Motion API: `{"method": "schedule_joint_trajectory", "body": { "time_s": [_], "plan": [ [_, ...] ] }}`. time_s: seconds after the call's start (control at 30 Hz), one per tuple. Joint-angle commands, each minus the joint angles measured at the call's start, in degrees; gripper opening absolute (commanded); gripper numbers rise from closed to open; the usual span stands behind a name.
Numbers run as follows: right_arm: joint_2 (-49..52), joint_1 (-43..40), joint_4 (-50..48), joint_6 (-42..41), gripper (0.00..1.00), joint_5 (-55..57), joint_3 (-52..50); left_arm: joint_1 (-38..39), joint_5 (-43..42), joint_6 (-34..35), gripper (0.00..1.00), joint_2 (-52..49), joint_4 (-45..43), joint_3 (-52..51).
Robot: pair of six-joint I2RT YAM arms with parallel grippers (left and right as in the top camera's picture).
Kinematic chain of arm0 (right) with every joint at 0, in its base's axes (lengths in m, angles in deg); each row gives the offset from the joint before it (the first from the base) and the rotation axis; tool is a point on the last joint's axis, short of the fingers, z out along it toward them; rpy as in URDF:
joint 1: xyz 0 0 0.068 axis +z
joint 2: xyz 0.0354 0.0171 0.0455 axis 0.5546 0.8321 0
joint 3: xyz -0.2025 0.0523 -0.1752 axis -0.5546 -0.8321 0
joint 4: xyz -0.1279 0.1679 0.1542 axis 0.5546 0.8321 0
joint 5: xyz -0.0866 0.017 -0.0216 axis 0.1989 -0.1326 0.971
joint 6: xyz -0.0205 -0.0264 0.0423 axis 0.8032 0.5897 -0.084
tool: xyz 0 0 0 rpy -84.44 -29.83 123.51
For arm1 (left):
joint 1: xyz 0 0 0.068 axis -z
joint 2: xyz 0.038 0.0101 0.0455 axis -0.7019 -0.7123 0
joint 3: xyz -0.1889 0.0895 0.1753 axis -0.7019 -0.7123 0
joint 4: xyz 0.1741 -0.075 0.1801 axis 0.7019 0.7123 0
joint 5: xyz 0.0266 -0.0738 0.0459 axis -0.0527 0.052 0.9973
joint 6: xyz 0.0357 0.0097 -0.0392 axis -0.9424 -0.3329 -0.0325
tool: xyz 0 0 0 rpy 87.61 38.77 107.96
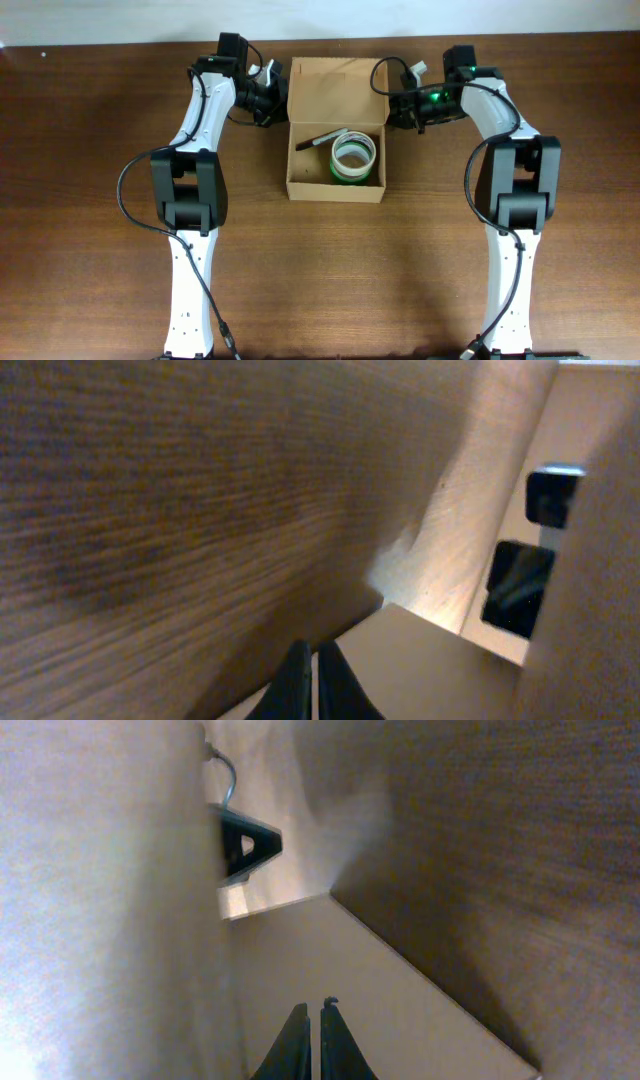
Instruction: Pack container
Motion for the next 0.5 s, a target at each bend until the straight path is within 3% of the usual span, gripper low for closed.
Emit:
{"method": "schedule_joint_trajectory", "body": {
  "time_s": [0.0,0.23,0.47],
  "plan": [
    [-4.50,0.37,2.75,5.95,0.04,-1.73,0.26,-0.09,-0.94,-2.16,0.06,-0.81,-1.07,1.38],
    [-5.20,0.37,11.69,11.82,0.04,4.70,0.26,-0.26,-1.99,-2.14,0.21,-0.79,-3.10,1.53],
    [-5.20,0.37,13.46,13.22,0.04,5.77,0.26,-0.48,-5.84,-2.14,0.35,-0.81,-8.17,1.55]
  ]
}}
